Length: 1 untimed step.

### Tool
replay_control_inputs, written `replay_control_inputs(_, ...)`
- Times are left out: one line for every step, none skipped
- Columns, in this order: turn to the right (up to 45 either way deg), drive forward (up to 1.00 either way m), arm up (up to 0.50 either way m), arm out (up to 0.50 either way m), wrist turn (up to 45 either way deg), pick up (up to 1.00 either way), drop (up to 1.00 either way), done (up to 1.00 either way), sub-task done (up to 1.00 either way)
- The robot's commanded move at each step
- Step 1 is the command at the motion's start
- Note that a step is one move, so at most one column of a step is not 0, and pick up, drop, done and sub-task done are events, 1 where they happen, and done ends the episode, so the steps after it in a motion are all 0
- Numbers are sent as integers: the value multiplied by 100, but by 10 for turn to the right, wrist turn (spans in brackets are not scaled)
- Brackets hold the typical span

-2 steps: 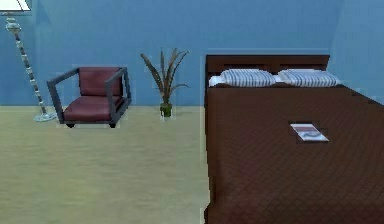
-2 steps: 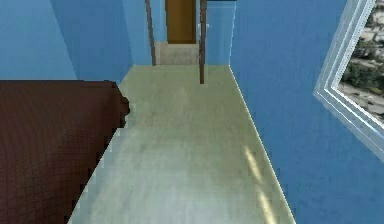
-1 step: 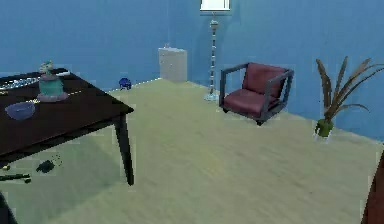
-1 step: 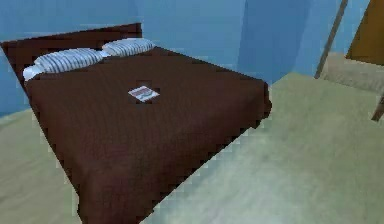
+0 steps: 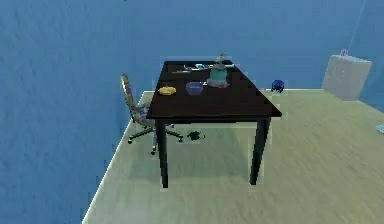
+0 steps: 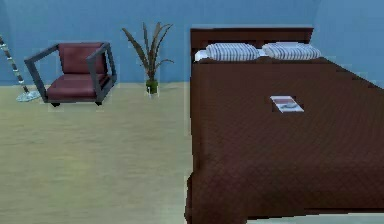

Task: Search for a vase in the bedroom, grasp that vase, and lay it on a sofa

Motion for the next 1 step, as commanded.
replay_control_inputs(0, 75, 0, 0, 0, 0, 0, 0, 0)
